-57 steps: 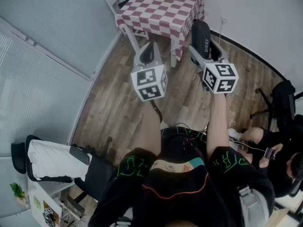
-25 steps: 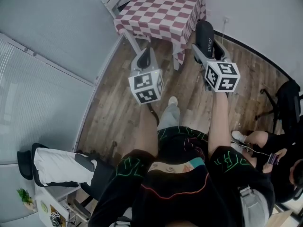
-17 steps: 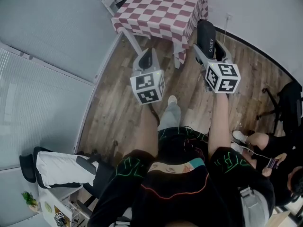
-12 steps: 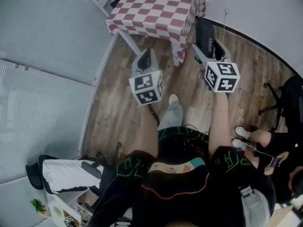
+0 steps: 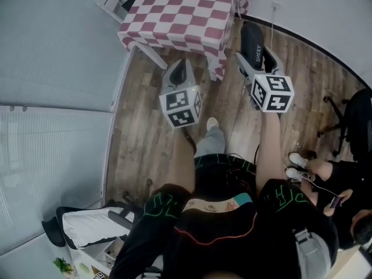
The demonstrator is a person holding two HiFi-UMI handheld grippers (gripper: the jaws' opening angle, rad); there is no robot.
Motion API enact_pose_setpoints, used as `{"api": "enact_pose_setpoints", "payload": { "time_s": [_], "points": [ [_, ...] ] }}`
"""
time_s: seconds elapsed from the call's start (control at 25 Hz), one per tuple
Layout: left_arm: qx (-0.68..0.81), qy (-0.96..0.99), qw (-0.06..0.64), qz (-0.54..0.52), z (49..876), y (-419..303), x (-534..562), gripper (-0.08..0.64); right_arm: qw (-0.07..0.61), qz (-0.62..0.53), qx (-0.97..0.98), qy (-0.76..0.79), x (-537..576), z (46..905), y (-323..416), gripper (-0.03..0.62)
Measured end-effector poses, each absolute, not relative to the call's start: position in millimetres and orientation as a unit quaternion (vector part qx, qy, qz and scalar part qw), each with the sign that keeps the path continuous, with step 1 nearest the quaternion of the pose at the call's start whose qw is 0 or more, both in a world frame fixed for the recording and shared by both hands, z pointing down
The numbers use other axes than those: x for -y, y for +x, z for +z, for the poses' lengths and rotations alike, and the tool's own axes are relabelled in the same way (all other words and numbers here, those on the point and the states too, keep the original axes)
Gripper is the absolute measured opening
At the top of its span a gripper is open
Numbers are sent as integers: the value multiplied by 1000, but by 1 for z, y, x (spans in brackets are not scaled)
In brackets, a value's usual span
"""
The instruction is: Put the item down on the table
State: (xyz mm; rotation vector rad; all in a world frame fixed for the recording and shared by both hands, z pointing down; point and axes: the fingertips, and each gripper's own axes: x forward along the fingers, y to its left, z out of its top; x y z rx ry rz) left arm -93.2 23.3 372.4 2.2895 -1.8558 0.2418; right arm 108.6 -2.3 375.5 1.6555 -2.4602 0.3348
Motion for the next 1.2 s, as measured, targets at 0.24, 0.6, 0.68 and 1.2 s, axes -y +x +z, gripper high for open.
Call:
{"api": "enact_pose_setpoints", "payload": {
  "time_s": [0.24,0.6,0.68,1.2],
  "points": [
    [616,777,98,86,376,-99,27,9,80,119,816,561,46,380,102,360],
    [603,783,129,77,397,-106,84,9,105,123,803,573,97,389,98,360],
    [604,782,139,70,402,-109,92,9,113,120,805,570,106,388,93,360],
    [622,764,164,44,413,-145,121,9,139,104,815,552,137,383,63,360]
  ]
}}
